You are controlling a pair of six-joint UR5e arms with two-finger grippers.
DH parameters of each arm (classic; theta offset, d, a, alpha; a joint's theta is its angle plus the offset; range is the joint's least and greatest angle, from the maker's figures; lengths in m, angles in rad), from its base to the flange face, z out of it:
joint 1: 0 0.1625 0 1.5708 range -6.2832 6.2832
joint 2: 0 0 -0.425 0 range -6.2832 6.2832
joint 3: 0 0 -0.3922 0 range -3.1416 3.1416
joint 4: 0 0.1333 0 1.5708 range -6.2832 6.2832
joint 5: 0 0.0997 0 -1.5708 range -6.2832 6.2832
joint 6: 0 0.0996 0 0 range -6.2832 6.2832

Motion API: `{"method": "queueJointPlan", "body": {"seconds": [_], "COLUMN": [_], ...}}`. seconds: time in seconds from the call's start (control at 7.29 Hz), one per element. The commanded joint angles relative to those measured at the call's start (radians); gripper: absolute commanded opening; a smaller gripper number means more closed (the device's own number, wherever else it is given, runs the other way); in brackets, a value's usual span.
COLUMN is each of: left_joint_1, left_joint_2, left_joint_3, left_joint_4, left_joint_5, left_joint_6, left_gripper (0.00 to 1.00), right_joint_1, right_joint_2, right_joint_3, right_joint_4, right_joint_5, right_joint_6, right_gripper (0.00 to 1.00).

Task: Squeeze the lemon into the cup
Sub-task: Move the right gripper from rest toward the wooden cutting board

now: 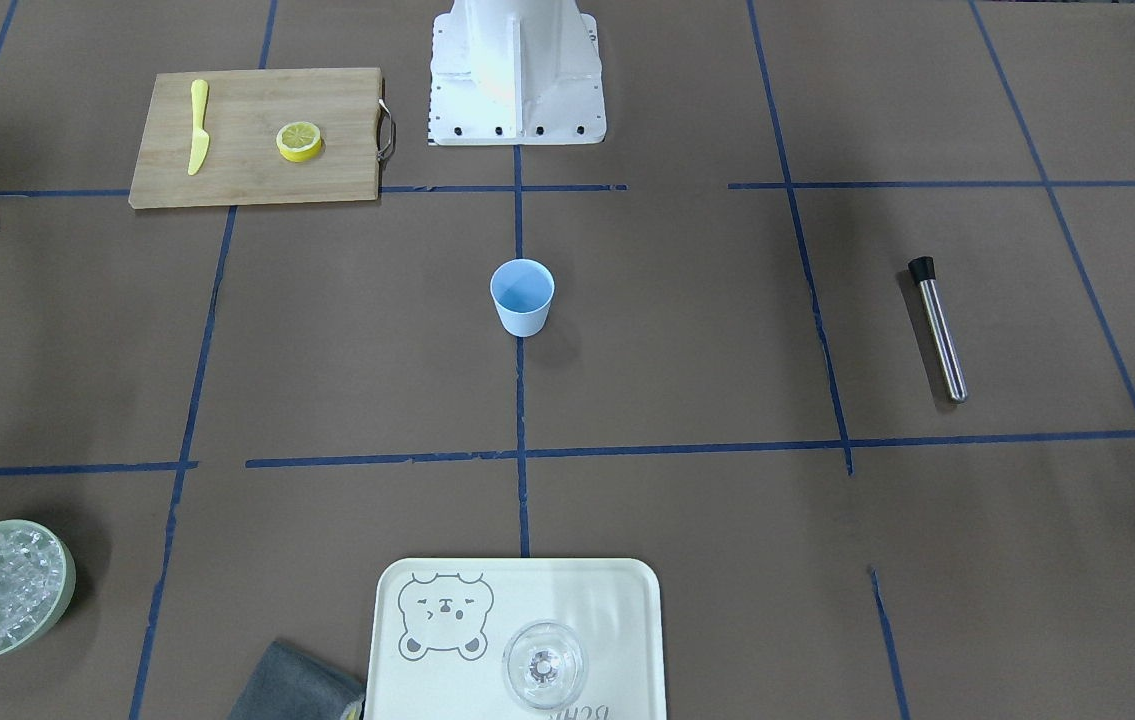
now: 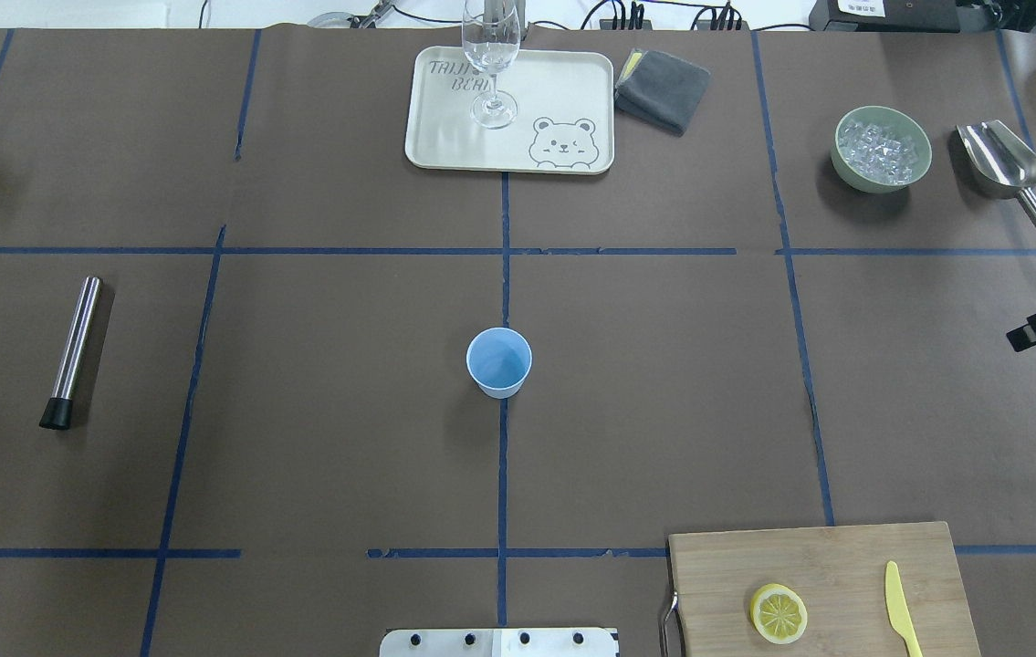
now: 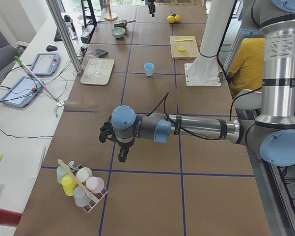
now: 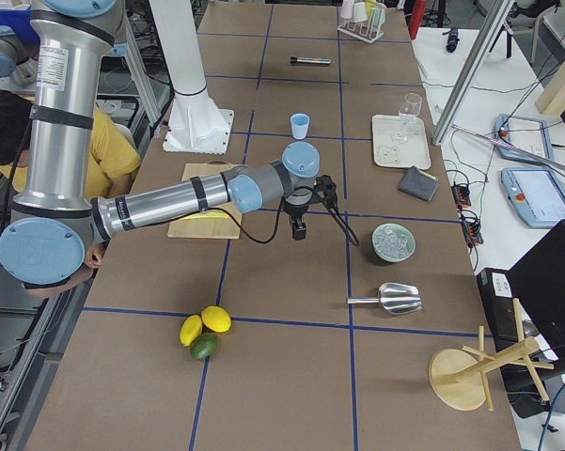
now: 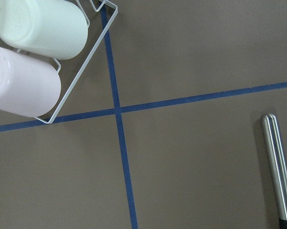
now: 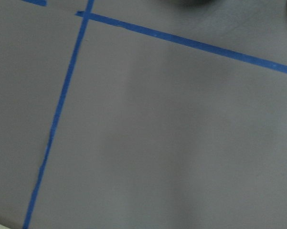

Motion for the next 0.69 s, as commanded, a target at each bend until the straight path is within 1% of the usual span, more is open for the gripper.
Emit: {"method": "queueJointPlan", "body": {"seconds": [0.0,0.27,0.41,0.55], "left_joint_1": [0.005,0.043,0.047,0.047], "left_joint_2": [0.0,0.0,0.0,0.0], "left_joint_3": [-0.005,-0.004,0.002,0.001], "left_joint_4": [-0.029,-0.095,-0.13,-0.131], "left_joint_5": [-0.013,-0.022,-0.067,-0.069], "left_joint_6": [0.003,0.0,-0.001,-0.003], "left_gripper": [1.0,1.0,1.0,1.0], "right_joint_1": [-0.276,-0.491,-0.685,-0.803], "right_joint_2": [-0.001,-0.007,-0.006,-0.003], "right_joint_3": [0.065,0.163,0.214,0.226], "right_joint_4": [0.208,0.218,0.216,0.215], "right_joint_5": [-0.185,-0.321,-0.496,-0.609], "right_joint_6": [0.598,0.842,0.979,1.057], "right_gripper": [1.0,1.0,1.0,1.0]}}
